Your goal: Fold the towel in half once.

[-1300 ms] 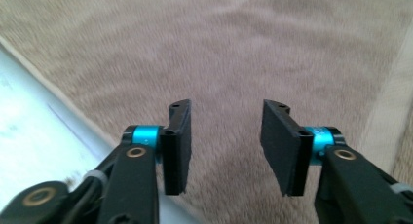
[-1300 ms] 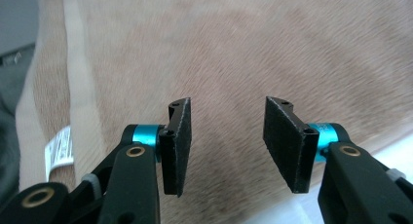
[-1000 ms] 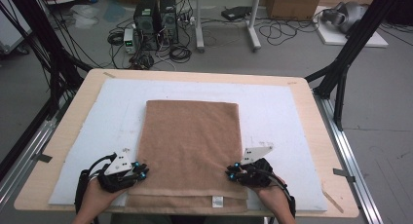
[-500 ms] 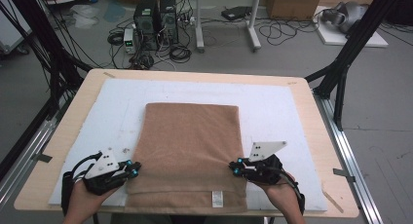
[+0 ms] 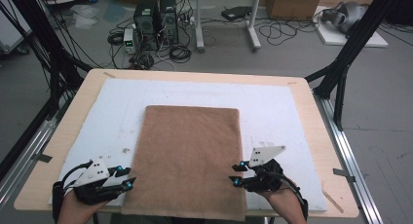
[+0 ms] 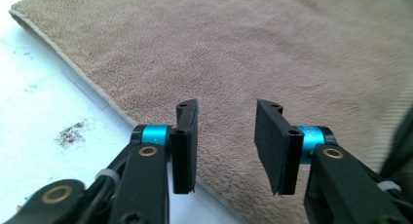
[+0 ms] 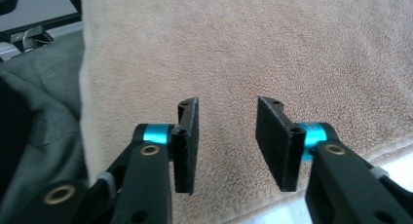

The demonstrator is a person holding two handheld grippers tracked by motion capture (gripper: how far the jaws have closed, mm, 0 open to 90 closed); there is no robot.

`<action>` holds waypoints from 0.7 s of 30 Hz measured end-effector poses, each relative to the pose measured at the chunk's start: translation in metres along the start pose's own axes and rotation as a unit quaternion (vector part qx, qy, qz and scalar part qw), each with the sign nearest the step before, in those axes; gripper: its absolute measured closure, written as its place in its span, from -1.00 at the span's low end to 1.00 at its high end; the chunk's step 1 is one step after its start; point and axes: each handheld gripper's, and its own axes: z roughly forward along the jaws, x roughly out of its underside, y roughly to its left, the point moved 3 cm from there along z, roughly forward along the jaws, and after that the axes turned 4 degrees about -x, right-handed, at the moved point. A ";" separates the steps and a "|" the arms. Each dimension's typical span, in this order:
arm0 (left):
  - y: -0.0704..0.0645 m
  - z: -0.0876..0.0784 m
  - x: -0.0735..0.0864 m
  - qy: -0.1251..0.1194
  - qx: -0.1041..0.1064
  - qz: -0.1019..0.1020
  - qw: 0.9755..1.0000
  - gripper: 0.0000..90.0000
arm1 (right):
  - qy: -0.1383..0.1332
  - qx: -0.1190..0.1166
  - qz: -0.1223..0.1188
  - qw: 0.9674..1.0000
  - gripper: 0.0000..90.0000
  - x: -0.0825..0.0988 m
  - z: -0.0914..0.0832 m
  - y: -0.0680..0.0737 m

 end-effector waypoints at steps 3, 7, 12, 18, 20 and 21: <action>0.002 0.008 -0.001 -0.004 -0.003 -0.001 1.000 0.29 | -0.007 0.005 0.011 1.000 0.24 0.002 0.005 -0.007; 0.004 0.015 -0.006 -0.010 -0.002 -0.001 1.000 0.24 | -0.020 0.016 0.027 0.999 0.14 0.003 0.006 -0.016; 0.007 0.024 -0.012 -0.013 -0.004 -0.003 1.000 0.16 | -0.028 0.033 0.039 0.998 0.01 0.002 0.008 -0.026; 0.010 0.031 -0.016 -0.017 -0.004 -0.011 1.000 0.10 | -0.034 0.045 0.047 0.997 -0.11 0.001 0.010 -0.034; 0.010 0.032 -0.016 -0.016 -0.005 -0.008 1.000 0.08 | -0.035 0.049 0.047 0.997 -0.13 0.000 0.011 -0.037; 0.010 0.032 -0.017 -0.016 -0.005 -0.009 1.000 0.08 | -0.036 0.050 0.047 0.997 -0.16 0.000 0.011 -0.037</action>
